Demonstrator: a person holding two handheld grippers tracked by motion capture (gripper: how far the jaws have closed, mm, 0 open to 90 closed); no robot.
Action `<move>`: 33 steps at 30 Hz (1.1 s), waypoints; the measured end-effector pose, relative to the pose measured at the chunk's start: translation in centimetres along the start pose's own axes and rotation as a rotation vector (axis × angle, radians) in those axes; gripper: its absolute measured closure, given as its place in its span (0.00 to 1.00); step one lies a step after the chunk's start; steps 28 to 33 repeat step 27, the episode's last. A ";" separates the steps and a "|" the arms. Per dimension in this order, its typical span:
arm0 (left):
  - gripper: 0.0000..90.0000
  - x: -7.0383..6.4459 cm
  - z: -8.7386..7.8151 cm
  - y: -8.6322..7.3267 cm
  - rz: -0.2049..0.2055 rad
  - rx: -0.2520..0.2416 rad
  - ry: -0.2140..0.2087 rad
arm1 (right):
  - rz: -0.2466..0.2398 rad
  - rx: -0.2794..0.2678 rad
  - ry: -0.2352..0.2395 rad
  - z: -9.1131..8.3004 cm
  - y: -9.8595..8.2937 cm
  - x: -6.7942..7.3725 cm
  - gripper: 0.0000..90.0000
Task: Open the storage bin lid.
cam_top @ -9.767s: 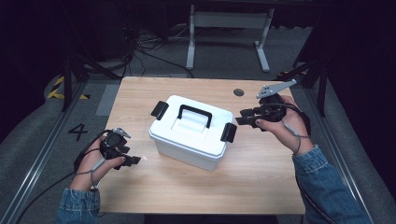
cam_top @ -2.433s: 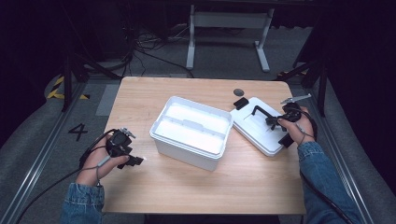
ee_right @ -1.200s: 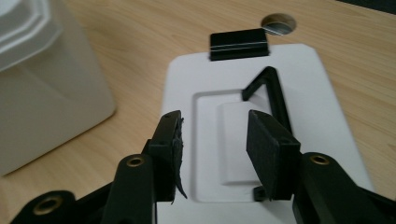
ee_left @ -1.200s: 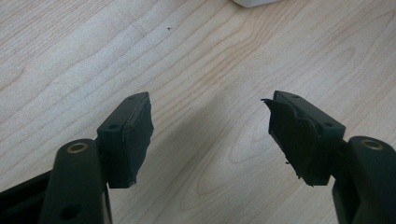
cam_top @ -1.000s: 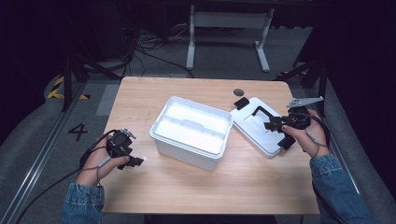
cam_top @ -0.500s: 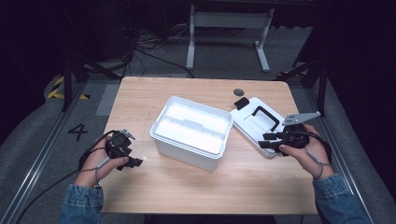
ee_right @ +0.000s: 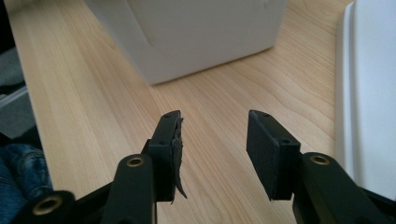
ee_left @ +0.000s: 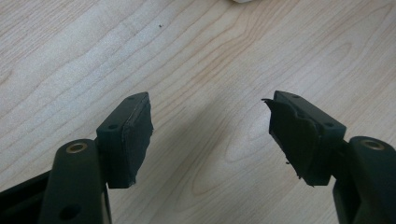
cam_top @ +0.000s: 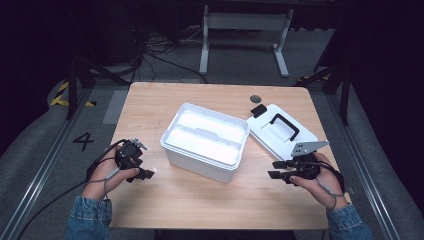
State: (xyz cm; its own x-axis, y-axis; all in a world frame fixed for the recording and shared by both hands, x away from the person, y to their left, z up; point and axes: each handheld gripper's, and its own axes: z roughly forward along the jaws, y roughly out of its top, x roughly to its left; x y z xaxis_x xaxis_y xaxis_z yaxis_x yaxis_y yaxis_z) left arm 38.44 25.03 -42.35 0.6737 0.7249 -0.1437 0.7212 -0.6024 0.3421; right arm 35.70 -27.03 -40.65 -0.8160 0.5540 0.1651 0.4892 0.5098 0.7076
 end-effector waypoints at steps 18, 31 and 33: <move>0.34 0.0 0.3 0.1 0.011 0.013 -0.003 | 0.007 -0.021 -0.014 3.2 -3.7 -0.2 0.62; 0.34 0.0 0.3 0.1 0.008 0.010 -0.008 | 0.006 -0.024 -0.017 3.6 -3.9 -0.3 0.60; 0.34 0.0 0.3 0.1 0.008 0.010 -0.008 | 0.006 -0.024 -0.017 3.6 -3.9 -0.3 0.60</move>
